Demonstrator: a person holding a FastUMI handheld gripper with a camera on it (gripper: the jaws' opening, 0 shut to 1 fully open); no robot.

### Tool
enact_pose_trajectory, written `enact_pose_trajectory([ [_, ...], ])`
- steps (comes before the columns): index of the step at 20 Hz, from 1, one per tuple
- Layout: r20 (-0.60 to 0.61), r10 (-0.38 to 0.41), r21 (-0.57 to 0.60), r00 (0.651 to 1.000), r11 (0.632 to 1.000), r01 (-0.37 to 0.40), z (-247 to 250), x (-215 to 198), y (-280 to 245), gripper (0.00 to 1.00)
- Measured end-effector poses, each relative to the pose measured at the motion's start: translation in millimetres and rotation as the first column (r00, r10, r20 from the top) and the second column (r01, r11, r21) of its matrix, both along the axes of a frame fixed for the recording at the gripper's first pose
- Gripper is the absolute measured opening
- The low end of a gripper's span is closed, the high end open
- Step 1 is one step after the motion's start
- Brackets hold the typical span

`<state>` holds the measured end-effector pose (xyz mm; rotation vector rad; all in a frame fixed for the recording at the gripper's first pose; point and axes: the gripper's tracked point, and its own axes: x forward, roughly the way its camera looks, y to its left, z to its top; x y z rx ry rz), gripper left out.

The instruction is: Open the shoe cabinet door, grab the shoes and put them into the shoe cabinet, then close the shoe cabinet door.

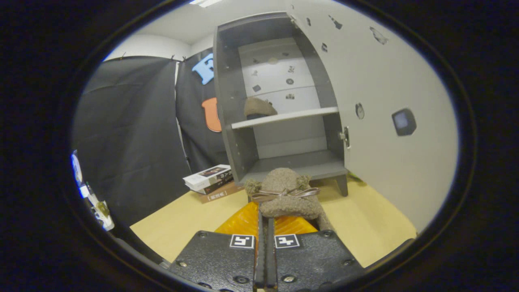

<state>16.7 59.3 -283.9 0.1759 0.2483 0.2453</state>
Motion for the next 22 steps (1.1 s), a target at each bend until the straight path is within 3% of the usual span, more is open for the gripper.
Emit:
enact_pose_trajectory([
  [9, 0.184, 0.060, -0.060, 0.981, 0.997, -0.050, 166.6, -46.1, 0.5, 0.05],
  [16, 0.244, 0.080, -0.110, 0.966, 0.992, -0.054, 275.4, -14.7, 9.0, 0.05],
  [20, 0.320, 0.002, -0.203, 0.948, 0.977, 0.066, 326.2, 44.8, -5.3, 0.05],
  [22, 0.363, -0.058, -0.272, 0.930, 0.948, 0.166, 341.3, 83.8, -15.8, 0.05],
])
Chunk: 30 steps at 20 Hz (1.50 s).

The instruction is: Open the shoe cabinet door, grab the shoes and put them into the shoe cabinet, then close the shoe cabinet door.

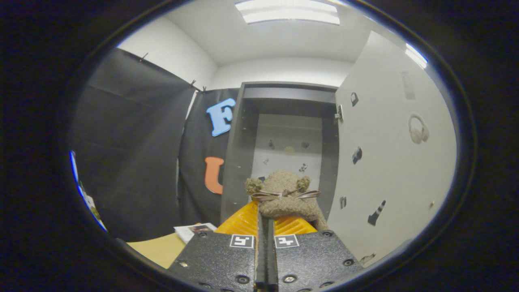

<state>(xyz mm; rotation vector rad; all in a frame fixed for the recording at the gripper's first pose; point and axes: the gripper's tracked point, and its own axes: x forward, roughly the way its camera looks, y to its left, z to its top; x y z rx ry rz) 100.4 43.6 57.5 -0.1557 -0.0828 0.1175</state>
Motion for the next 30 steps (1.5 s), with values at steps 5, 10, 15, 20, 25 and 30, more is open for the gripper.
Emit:
enact_pose_trajectory([
  [5, -0.024, -0.059, -0.027, 0.998, 0.998, 0.059, 4.1, 92.5, -4.4, 0.05],
  [10, -0.101, -0.108, 0.023, 0.989, 0.994, 0.111, -26.5, 189.9, -16.4, 0.05],
  [15, -0.241, -0.136, 0.118, 0.961, 0.979, 0.168, -72.8, 259.0, -34.1, 0.05],
  [20, -0.295, -0.164, 0.099, 0.941, 0.975, 0.201, -138.4, 301.8, -40.0, 0.05],
  [25, -0.344, -0.156, 0.070, 0.926, 0.979, 0.191, -172.8, 345.2, -36.8, 0.06],
  [30, -0.448, -0.146, 0.065, 0.882, 0.979, 0.195, -200.0, 365.7, -35.8, 0.07],
])
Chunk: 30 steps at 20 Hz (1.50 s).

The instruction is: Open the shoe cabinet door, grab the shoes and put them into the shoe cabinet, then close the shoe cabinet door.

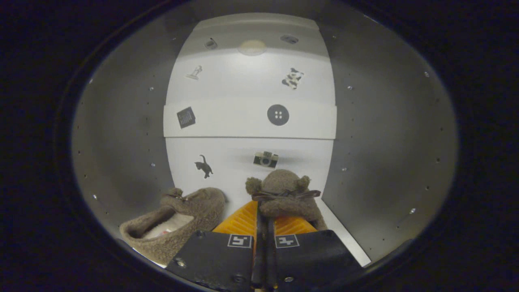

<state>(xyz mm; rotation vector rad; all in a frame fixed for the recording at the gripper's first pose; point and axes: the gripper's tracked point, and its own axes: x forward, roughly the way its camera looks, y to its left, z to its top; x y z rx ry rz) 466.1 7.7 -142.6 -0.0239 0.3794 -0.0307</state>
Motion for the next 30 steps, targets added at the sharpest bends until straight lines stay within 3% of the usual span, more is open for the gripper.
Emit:
enact_pose_trajectory([
  [6, -0.053, 0.039, -0.013, 0.998, 0.999, -0.040, -10.1, 2.0, 0.8, 0.11],
  [8, -0.056, 0.039, -0.039, 0.998, 0.998, -0.042, -8.7, -2.6, -1.0, 0.18],
  [10, -0.084, 0.054, -0.042, 0.995, 0.997, -0.058, -11.1, -10.3, 1.6, 0.36],
  [11, -0.105, 0.063, -0.047, 0.993, 0.997, -0.068, -12.3, -16.6, 1.9, 0.51],
  [16, -0.133, 0.104, -0.031, 0.986, 0.994, -0.109, -0.7, -55.1, 12.3, 0.57],
  [18, -0.125, 0.094, -0.022, 0.988, 0.995, -0.097, 7.4, -65.0, 13.4, 0.68],
  [21, -0.100, 0.087, 0.020, 0.991, 0.996, -0.085, 23.2, -95.9, 15.4, 0.82],
  [24, -0.045, 0.125, -0.027, 0.991, 0.992, -0.127, 47.3, -139.9, 18.2, 0.83],
  [29, 0.076, 0.205, -0.011, 0.976, 0.979, -0.204, 103.9, -253.5, 36.8, 0.84],
  [30, 0.109, 0.221, -0.002, 0.969, 0.975, -0.222, 116.8, -279.8, 41.6, 0.92],
])
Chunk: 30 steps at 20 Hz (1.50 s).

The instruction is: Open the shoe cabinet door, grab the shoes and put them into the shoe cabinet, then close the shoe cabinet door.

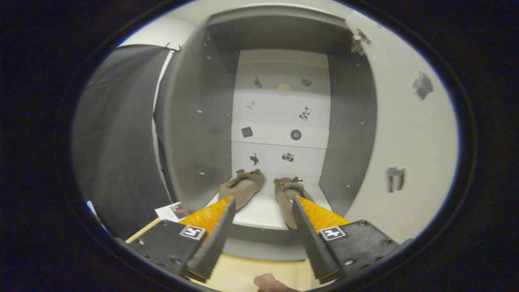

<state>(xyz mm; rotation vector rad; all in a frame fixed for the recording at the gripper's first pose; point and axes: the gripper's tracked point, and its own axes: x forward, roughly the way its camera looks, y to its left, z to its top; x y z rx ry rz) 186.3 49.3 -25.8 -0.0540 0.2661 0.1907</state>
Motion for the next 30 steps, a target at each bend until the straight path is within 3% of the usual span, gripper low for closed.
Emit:
enact_pose_trajectory([
  [1, 0.034, 0.008, 0.012, 0.999, 1.000, -0.008, 12.8, -26.6, -2.9, 1.00],
  [6, 0.088, -0.022, -0.012, 0.996, 1.000, 0.023, 43.5, -155.1, -31.5, 1.00],
  [10, 0.144, 0.065, -0.042, 0.987, 0.997, -0.060, 58.2, -243.6, -49.9, 1.00],
  [13, 0.166, 0.111, 0.019, 0.980, 0.993, -0.116, 63.4, -293.7, -69.6, 1.00],
  [20, 0.311, -0.059, 0.107, 0.948, 0.994, 0.027, 69.4, -327.8, -201.7, 1.00],
  [23, 0.337, -0.141, 0.071, 0.931, 0.990, 0.124, 64.7, -329.2, -262.3, 1.00],
  [30, 0.363, -0.202, 0.040, 0.909, 0.979, 0.202, 39.1, -333.0, -327.6, 1.00],
])
